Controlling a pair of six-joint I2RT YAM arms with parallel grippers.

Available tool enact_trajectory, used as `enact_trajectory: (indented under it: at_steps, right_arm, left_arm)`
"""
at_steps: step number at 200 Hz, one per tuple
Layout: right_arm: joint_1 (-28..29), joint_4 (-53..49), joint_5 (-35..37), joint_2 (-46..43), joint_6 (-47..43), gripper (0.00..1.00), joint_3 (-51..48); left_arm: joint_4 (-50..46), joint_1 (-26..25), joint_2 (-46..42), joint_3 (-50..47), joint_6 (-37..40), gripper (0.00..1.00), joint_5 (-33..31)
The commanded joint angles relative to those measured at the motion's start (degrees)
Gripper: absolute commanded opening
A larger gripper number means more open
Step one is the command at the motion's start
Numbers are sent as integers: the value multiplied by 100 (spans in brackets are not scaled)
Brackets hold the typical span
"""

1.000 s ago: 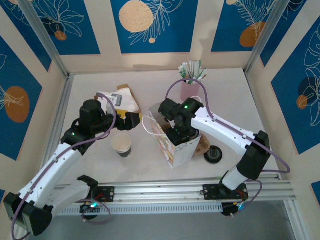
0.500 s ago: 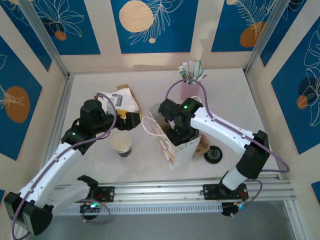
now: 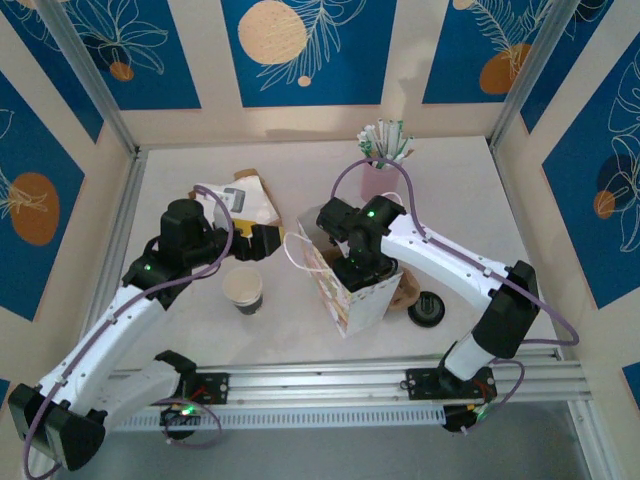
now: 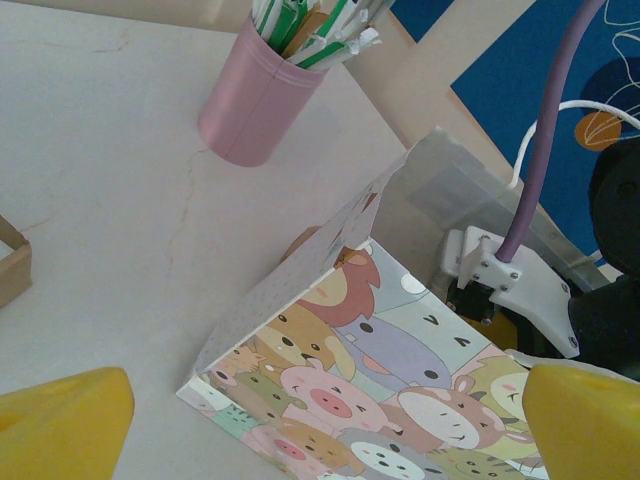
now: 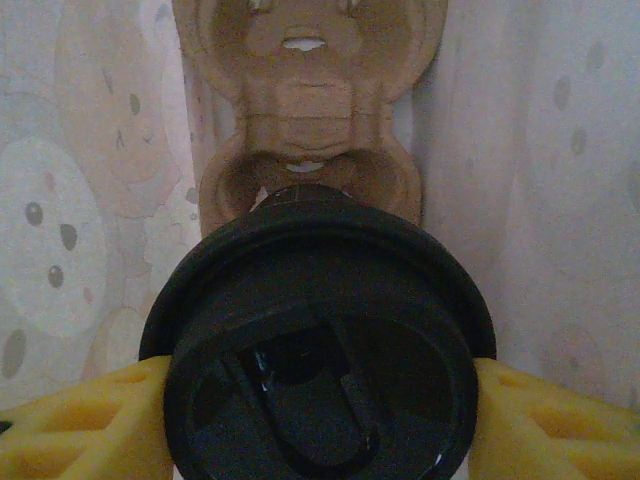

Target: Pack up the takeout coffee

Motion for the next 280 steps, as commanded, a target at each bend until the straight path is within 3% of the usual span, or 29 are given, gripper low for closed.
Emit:
enact_trajectory:
  at_steps: [1,280]
  right_arm:
    - [-42,-147,-133,34,11,58,81]
    - [-158,242,-65,-70,-74,58,-194]
  left_arm:
    - [201,-74,-25,-9,88,100,69]
    - [174,-92,-35,8,96,100,51]
